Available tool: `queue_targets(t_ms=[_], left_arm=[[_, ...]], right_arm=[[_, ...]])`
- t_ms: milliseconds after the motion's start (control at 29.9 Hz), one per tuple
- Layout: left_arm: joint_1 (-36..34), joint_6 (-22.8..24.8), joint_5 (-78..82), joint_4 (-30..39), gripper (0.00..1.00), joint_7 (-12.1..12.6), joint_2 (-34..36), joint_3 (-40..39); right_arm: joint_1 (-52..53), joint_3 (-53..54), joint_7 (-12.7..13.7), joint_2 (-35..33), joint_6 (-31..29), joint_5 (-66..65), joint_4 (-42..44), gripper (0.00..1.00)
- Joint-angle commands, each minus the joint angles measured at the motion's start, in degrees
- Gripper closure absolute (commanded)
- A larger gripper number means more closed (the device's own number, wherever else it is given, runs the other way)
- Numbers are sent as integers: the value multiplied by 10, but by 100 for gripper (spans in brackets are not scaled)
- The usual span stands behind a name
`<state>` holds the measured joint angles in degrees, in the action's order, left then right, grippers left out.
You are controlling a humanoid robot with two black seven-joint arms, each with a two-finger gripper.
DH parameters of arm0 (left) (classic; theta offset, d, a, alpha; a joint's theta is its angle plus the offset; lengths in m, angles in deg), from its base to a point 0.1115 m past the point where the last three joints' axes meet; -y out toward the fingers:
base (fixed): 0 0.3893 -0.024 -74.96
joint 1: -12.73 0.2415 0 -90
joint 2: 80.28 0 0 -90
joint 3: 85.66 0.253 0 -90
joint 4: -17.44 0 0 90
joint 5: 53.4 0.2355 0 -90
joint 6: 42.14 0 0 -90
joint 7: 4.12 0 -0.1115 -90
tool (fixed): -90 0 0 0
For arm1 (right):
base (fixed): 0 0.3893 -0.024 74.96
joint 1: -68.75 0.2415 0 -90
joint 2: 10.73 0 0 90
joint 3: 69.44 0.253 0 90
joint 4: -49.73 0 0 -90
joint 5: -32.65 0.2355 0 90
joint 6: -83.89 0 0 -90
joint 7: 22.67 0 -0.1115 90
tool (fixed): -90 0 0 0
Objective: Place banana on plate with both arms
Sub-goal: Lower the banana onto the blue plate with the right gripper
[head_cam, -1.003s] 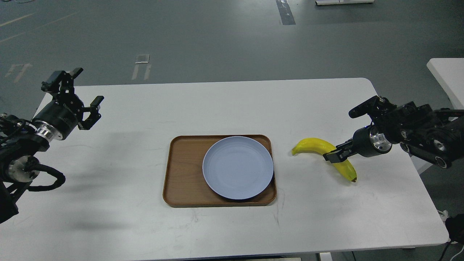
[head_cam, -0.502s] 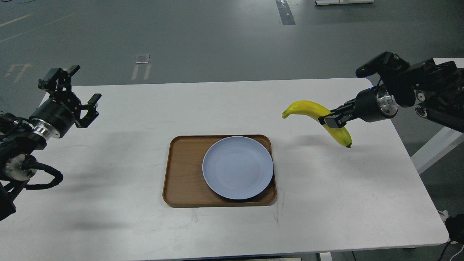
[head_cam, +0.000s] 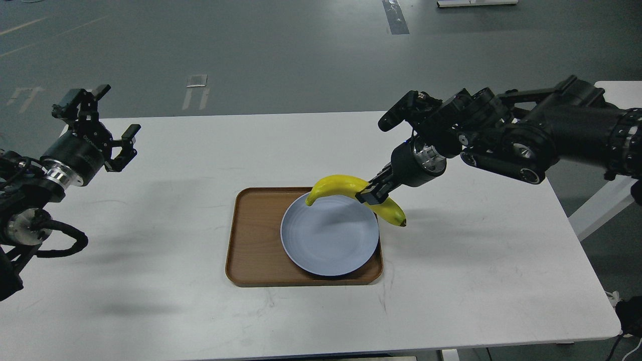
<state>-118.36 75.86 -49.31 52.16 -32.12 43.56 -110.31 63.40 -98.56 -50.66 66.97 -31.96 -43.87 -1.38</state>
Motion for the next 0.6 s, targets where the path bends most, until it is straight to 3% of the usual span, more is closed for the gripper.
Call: queue_targets(t_ms=[0, 67, 167, 234, 301, 368, 401, 435, 468, 569], left_arm=[[-6, 0, -1, 0, 2, 0, 0, 1], [-6, 0, -1, 0, 2, 0, 0, 1], [-6, 0, -1, 0, 2, 0, 1, 1], [-6, 0, -1, 0, 2, 0, 2, 1], [-6, 0, -1, 0, 2, 0, 1, 1], [-6, 0, -1, 0, 2, 0, 1, 1], [-6, 0, -1, 0, 2, 0, 1, 1], [-6, 0, -1, 0, 2, 0, 1, 1], [-6, 0, -1, 0, 2, 0, 1, 1], [-6, 0, -1, 0, 2, 0, 1, 1]], right_arm=[[-13, -11, 0, 27, -1, 17, 21, 100], [-21, -17, 0, 35, 2, 18, 34, 98], [-35, -17, 0, 40, 7, 19, 47, 82], [-39, -16, 0, 40, 10, 20, 47, 62], [-39, -15, 0, 40, 14, 21, 47, 54], [-39, -9, 0, 40, 16, 31, 47, 41], [-38, -8, 0, 40, 16, 49, 48, 28], [-38, -8, 0, 40, 16, 49, 48, 28], [-34, -8, 0, 38, 15, 69, 47, 7], [-28, -2, 0, 24, 15, 103, 48, 1]])
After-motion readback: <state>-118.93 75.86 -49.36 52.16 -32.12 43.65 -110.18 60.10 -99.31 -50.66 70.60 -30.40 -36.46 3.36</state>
